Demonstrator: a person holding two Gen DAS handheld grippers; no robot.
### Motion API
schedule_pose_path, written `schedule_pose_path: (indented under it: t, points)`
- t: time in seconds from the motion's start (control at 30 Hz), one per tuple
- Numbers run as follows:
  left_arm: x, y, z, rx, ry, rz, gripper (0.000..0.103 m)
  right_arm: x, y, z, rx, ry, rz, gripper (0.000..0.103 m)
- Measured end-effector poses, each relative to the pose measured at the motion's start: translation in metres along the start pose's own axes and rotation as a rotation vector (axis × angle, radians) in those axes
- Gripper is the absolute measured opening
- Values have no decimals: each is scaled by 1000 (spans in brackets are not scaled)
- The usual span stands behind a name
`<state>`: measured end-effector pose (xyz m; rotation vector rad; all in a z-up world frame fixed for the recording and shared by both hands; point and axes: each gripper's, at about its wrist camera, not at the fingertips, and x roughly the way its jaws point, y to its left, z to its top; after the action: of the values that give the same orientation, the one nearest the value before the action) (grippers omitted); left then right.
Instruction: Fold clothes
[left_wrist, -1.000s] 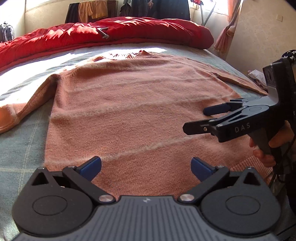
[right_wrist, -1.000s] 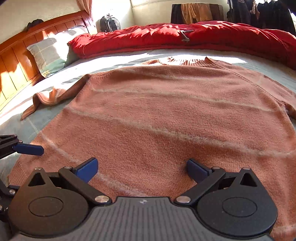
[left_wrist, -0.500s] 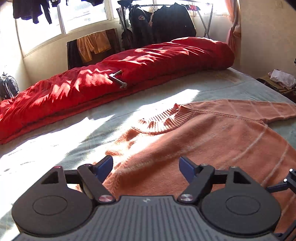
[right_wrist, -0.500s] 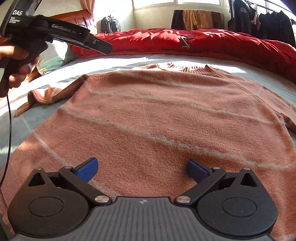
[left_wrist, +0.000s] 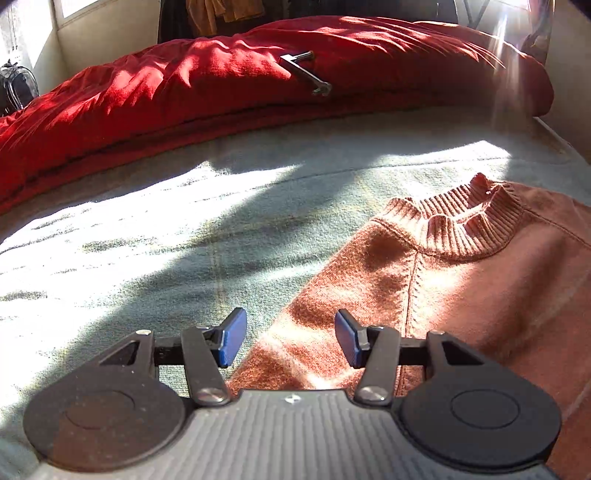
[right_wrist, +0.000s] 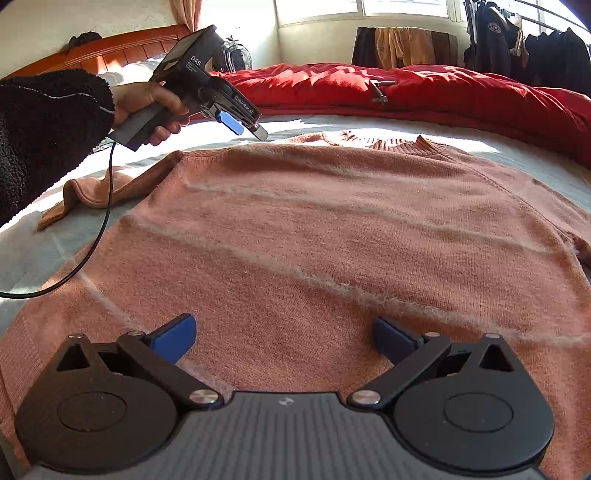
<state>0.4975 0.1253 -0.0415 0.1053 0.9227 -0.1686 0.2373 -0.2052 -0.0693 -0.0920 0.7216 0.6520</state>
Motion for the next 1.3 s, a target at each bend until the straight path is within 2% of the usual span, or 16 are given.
schedule_pose_path:
  t: [0.13, 0.27, 0.37, 0.4, 0.47, 0.53, 0.6, 0.7, 0.8, 0.9, 0.97, 1.1, 1.17, 1.3]
  points:
    - [14, 10, -6, 25, 37, -5, 57, 0, -1, -2, 4, -9, 3, 103]
    - [18, 21, -12, -15, 33, -56, 57, 1, -2, -2, 11, -15, 8, 103]
    - [15, 21, -17, -19, 42, -119, 51, 0, -3, -2, 17, -18, 13, 103]
    - [13, 19, -19, -3, 46, -149, 48, 0, -3, -2, 19, -20, 15, 103]
    - [9, 15, -21, 38, 45, -151, 43, -1, -4, -2, 24, -23, 17, 103]
    - [5, 13, -22, 41, 36, -127, 22, -1, -3, -2, 23, -24, 16, 103]
    - [1, 14, -21, 31, 22, -91, 8, -1, -2, -2, 22, -24, 13, 103]
    - [-5, 10, -22, 46, 3, -49, 4, -1, -2, -1, 25, -25, 15, 103]
    - [-12, 4, -16, 64, -46, 25, 3, -2, -5, -1, 39, -29, 22, 103]
    - [-17, 9, -6, 18, -113, 85, 3, -3, -8, -1, 62, -36, 32, 103]
    - [-9, 11, -2, 1, -105, 113, 3, -3, -9, -1, 72, -39, 37, 103]
    - [21, 8, -6, 2, -36, 152, 4, -3, -10, -2, 74, -42, 39, 103]
    - [29, 10, -11, -32, -30, 158, 10, -3, -10, -2, 73, -42, 38, 103]
    - [15, 14, -8, -43, -57, 188, 27, -4, -11, -2, 73, -44, 41, 103]
